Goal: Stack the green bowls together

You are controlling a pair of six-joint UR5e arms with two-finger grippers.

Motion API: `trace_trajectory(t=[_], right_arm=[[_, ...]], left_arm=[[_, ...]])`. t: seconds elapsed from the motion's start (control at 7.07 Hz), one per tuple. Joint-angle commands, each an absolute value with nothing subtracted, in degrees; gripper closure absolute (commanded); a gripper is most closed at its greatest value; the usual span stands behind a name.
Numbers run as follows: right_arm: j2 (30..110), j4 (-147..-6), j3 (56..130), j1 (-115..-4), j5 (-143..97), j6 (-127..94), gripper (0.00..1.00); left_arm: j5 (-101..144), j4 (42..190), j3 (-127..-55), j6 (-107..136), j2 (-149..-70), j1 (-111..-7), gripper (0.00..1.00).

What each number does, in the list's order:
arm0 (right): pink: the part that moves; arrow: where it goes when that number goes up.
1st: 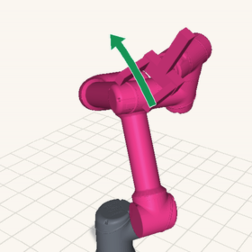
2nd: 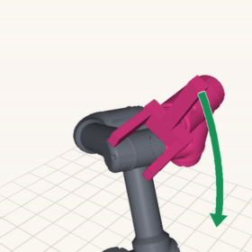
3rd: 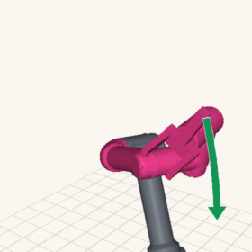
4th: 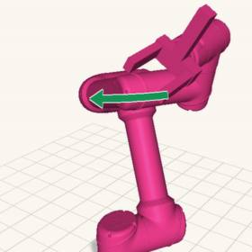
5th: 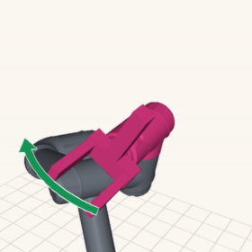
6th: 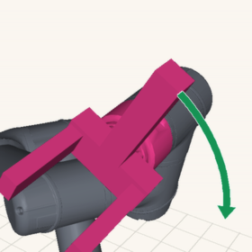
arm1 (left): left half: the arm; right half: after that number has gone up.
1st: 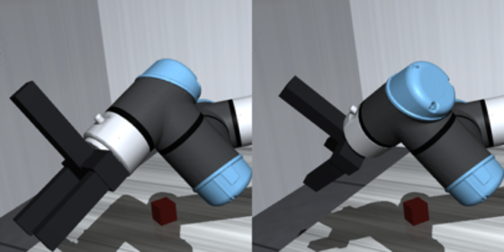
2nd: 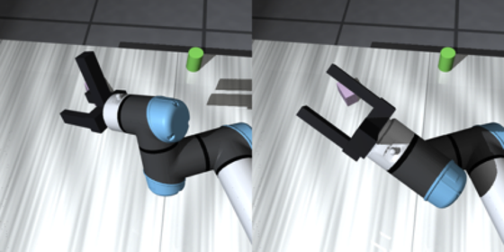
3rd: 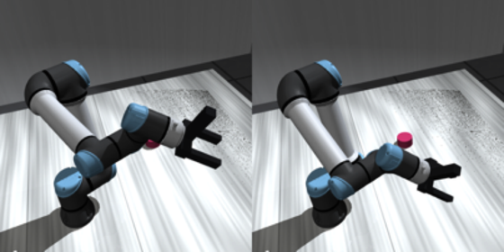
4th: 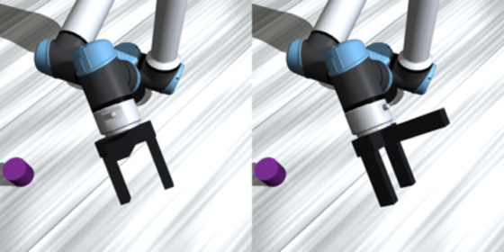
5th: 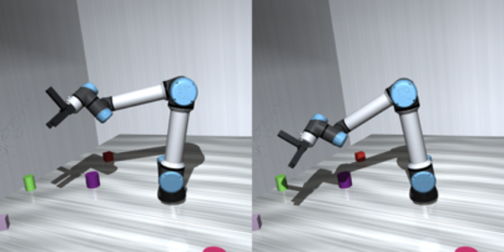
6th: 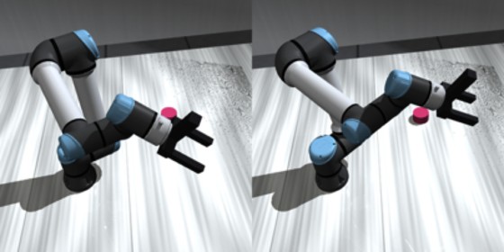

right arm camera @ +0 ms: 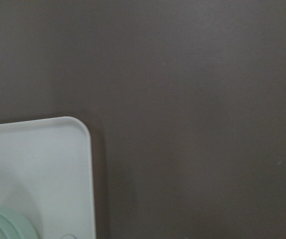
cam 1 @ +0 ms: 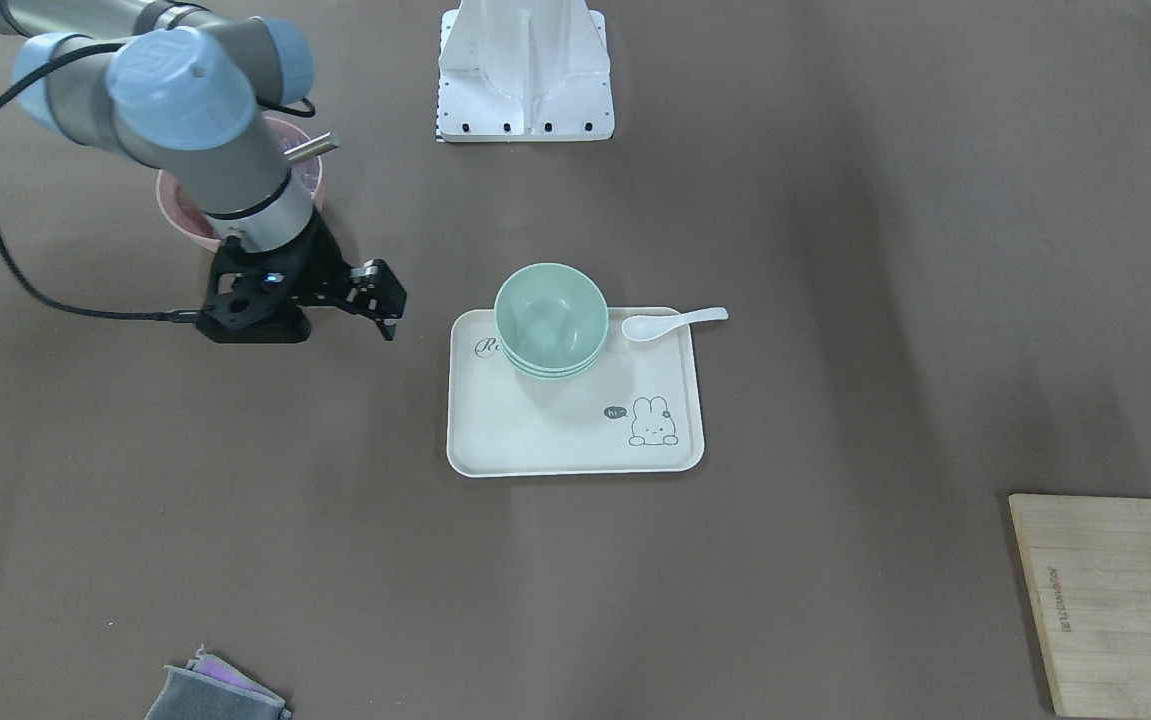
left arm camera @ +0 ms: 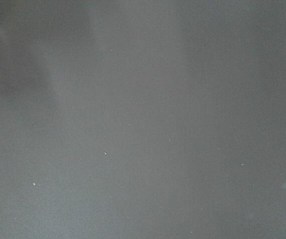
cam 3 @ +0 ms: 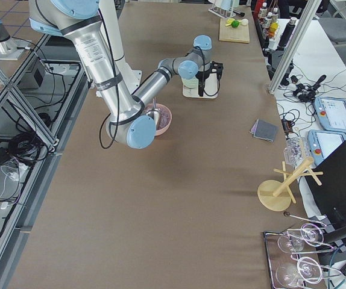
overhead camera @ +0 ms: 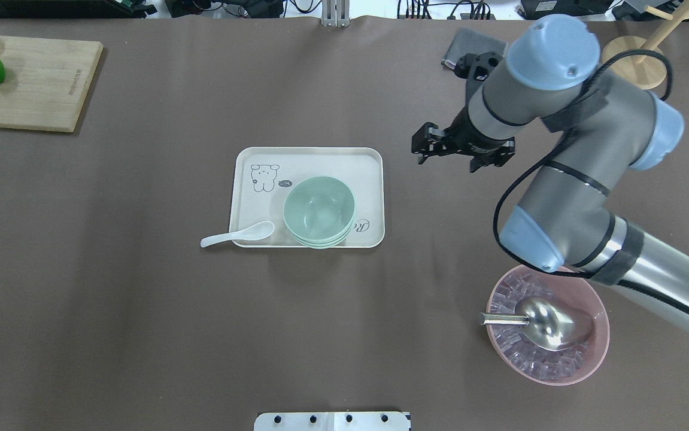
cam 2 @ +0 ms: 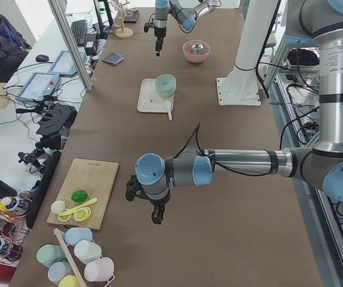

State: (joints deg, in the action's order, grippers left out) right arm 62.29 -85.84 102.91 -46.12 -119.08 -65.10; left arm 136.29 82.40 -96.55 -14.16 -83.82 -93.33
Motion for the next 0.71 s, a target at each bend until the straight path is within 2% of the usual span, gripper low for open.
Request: trace_trajectory(t=[0.0,0.28,0.57], right_arm=[[71.9,-85.2,106.4,-50.7,-120.8,-59.1,0.0],[80.5,-86.0,106.6,-60.5,-134.6,-54.0,0.0],[90.5,-85.9,107.6,-69.3,-136.1,-36.7,0.0]], left_arm=[[135.8,81.1,-98.2,-14.1,-83.4,-95.5,0.01],[135.8,81.1,-98.3,-14.2,-83.4,-95.5,0.01],[136.1,81.1,-99.9,-9.0,-84.0,-95.5,0.01]])
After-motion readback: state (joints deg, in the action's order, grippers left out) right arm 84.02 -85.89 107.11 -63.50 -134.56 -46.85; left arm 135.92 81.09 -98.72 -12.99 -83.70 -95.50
